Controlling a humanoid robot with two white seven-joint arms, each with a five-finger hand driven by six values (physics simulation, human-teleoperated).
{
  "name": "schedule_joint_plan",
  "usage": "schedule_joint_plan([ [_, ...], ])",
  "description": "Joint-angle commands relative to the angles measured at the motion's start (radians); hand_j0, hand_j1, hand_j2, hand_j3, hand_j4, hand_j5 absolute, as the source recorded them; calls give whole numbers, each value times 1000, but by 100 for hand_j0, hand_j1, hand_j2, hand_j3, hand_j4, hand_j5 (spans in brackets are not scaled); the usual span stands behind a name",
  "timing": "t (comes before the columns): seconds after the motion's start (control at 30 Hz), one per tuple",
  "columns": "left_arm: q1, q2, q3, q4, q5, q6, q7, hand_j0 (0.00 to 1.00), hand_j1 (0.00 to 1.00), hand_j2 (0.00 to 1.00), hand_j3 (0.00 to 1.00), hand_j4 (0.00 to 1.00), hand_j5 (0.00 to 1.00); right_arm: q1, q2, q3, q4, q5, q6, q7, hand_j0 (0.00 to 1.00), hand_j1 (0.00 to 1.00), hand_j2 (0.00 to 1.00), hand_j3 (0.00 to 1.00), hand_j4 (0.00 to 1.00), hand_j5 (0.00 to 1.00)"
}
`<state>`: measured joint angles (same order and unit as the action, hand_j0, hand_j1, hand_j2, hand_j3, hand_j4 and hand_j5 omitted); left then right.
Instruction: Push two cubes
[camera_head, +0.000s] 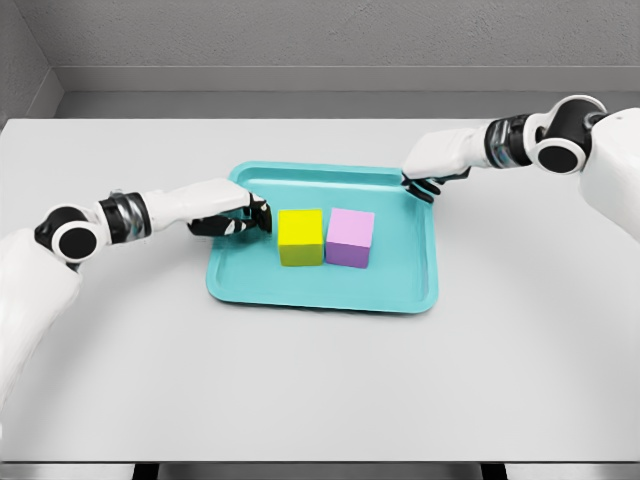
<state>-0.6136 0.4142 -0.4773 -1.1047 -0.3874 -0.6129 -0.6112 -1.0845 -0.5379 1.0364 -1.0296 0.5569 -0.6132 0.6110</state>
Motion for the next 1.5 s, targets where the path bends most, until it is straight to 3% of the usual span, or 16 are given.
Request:
schedule_joint_plan([
  [0.0,0,-6,-1,31,7,2,0,46,46,46,46,46,46,0,-47,2,-38,-66,2,0,11,11,11,11,11,11],
  [0.1,-2,-18,-3,42,7,2,0,46,46,46,46,46,46,3,-82,62,-98,-155,2,0,11,11,11,11,11,11],
  [0.27,-2,-20,-4,42,7,2,0,46,46,46,46,46,46,18,-102,117,-201,-201,2,0,11,11,11,11,11,11],
  [0.4,-6,-26,-4,43,4,2,0,46,46,46,46,46,46,31,-100,117,-202,-219,2,0,11,11,11,11,11,11],
  [0.6,-9,-34,-4,55,4,2,0,46,46,46,46,46,46,37,-83,117,-171,-219,2,0,10,10,10,10,10,10],
  [0.9,-9,-45,-4,57,4,2,0,46,46,46,46,46,46,34,-7,117,-26,-215,2,0,10,10,10,10,10,10],
  [1.47,-9,-41,0,57,5,2,0,46,46,46,46,46,46,32,62,117,65,-193,2,0,10,10,10,10,10,10],
])
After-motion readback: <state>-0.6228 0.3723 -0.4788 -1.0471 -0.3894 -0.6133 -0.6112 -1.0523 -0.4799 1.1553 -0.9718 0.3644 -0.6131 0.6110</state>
